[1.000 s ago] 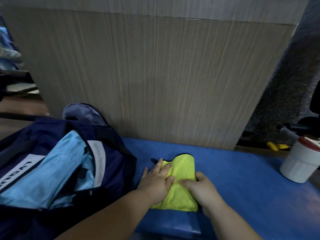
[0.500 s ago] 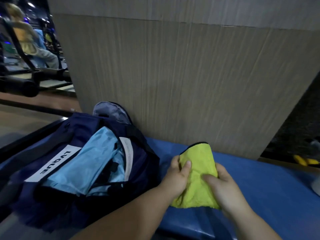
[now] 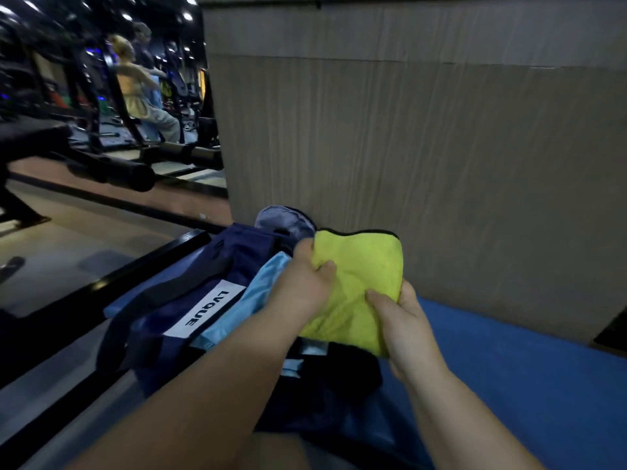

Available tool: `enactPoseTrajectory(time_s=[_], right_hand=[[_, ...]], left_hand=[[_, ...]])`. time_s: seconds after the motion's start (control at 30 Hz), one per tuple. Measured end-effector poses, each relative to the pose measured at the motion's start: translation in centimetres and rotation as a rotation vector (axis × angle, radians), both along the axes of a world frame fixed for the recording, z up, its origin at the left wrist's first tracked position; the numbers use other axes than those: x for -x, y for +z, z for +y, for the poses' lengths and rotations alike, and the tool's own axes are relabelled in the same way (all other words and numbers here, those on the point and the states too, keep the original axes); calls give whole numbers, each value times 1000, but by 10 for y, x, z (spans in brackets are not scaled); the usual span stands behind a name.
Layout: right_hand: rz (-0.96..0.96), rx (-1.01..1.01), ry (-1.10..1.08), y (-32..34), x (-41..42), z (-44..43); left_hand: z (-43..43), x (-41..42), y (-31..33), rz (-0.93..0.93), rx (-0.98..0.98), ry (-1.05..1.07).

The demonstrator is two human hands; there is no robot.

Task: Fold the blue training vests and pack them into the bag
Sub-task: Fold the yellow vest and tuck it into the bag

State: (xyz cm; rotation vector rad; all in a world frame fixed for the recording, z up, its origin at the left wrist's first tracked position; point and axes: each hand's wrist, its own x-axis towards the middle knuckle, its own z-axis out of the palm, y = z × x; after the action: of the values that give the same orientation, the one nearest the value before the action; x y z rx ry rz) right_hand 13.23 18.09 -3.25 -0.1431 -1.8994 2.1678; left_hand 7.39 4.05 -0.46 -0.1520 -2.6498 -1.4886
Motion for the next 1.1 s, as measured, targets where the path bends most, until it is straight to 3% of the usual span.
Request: enactPoseTrajectory(time_s=[0.07,0.17,0.23,0.27,0.33,0.43,0.6,0.77,0.9,1.1], right_hand=[[46,-169,28,3,14,-26],[80,-675,50,0,37,-53],[-12,-1037,44,-9,48,-63],[-53,-1120,28,-12,50,-65],[-72,-1122,24,-17,48,-67],[-100,-1026,-35,-23,46,-63],[-237,-962,-76,-27,48,-53],[-269,-1043,-54,-32,43,-46],[-279,-1277,-66,-33,42,-38],[-181,-1090,-197,-26,43,-20]], left_hand=[[-28,6,7,26,115,81],[-65,20,-1,12,281,179],[-82,28,-16,-26,396,198],[-87,30,-25,-43,453,203],[-93,31,-37,-40,585,238],[-90,28,-39,114,750,298],[-74,22,-28,335,821,184],[-70,23,-44,77,854,-68],[-71,24,-55,63,887,-133],[-52,23,-54,31,839,-139]])
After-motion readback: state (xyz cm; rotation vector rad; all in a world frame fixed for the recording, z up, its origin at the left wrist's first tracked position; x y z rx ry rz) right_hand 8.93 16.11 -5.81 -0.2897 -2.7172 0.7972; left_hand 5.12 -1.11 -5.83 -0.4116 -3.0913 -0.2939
